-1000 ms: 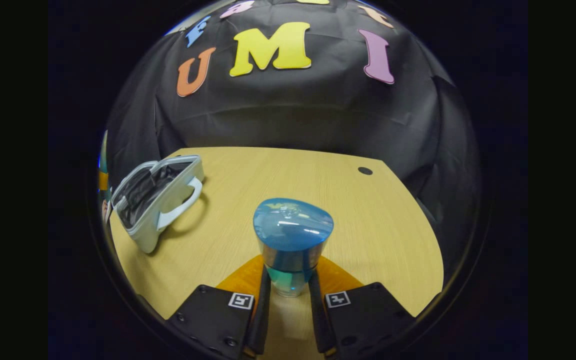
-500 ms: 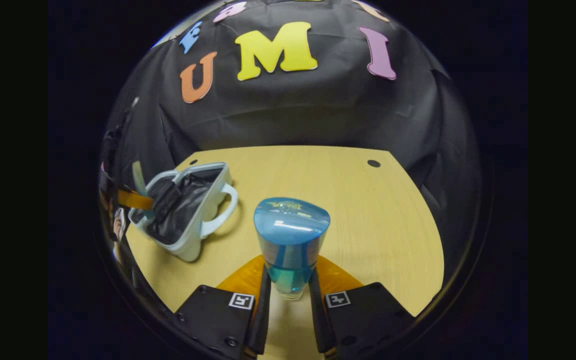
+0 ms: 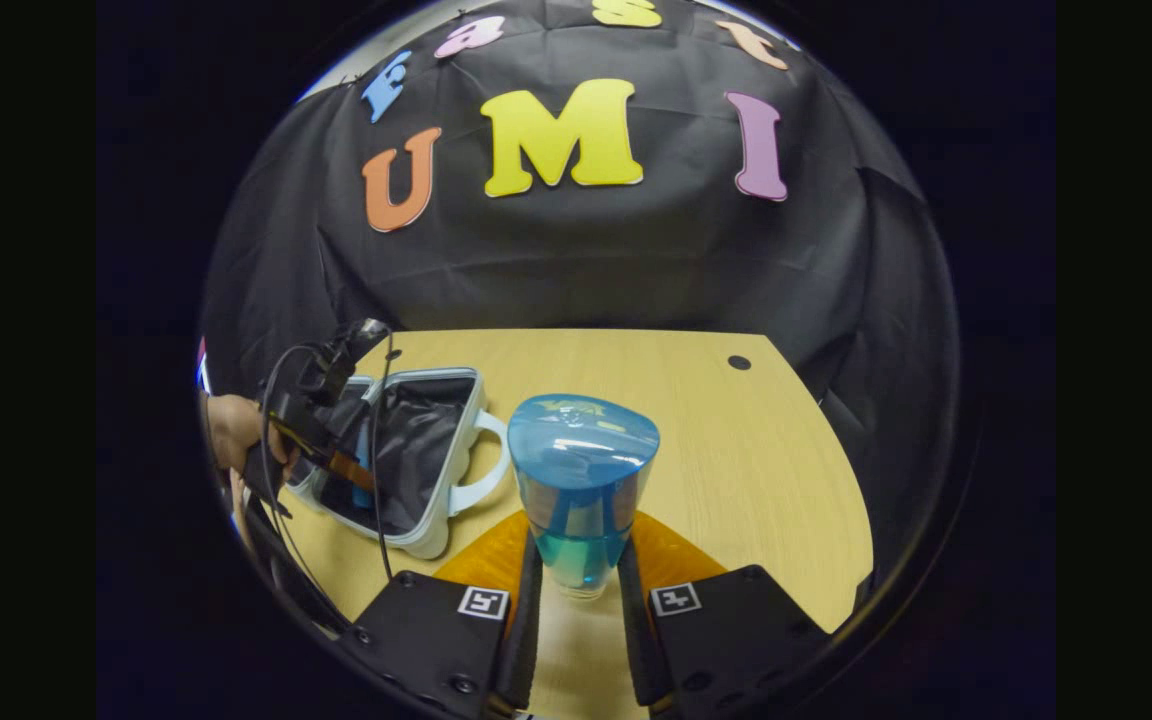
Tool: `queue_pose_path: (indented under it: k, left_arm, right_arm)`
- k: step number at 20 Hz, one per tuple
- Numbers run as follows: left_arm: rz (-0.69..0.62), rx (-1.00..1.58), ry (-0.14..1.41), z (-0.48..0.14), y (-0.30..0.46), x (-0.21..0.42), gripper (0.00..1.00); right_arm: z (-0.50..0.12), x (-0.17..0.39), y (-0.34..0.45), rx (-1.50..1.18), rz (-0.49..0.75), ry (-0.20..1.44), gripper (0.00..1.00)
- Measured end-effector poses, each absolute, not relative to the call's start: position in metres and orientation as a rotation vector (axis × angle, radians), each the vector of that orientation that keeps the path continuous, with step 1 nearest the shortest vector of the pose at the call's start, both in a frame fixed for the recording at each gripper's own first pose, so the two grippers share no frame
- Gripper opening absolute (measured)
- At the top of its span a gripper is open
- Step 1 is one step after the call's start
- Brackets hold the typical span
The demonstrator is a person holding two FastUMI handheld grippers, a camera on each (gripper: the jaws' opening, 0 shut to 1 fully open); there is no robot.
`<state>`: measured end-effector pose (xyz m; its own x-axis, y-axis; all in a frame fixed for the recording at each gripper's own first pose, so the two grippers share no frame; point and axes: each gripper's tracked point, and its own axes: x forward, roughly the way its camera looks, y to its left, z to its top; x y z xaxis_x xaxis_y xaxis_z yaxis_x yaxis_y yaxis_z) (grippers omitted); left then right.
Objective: First open the suitcase, pack the skin care products into it, and then close the suitcase.
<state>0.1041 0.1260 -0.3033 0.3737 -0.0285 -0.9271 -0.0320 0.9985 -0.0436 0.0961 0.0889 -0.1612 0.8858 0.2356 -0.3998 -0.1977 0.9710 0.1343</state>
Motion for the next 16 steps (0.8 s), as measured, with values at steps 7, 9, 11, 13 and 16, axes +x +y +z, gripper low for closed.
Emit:
queue_pose_path:
  k: [7, 9, 11, 13, 16]
  left_arm:
    - [-0.023, -0.107, 1.184, -0.308, 0.12, 0.104, 0.6]
    - [-0.062, -0.16, 1.164, -0.302, 0.108, 0.101, 0.55]
    - [-0.105, -0.205, 1.092, -0.284, 0.097, 0.099, 0.81]
    - [-0.157, -0.215, 0.967, -0.261, 0.097, 0.098, 0.83]
    - [-0.166, -0.211, 0.778, -0.224, 0.116, 0.084, 0.87]
  right_arm:
    - [-0.145, 0.107, 0.137, 0.034, 0.283, 0.431, 0.35]
    - [-0.136, 0.115, 0.152, 0.03, 0.306, 0.433, 0.35]
    - [-0.124, 0.123, 0.171, 0.031, 0.337, 0.436, 0.35]
    - [-0.112, 0.134, 0.198, 0.016, 0.385, 0.439, 0.35]
    - [-0.108, 0.145, 0.238, -0.023, 0.448, 0.473, 0.35]
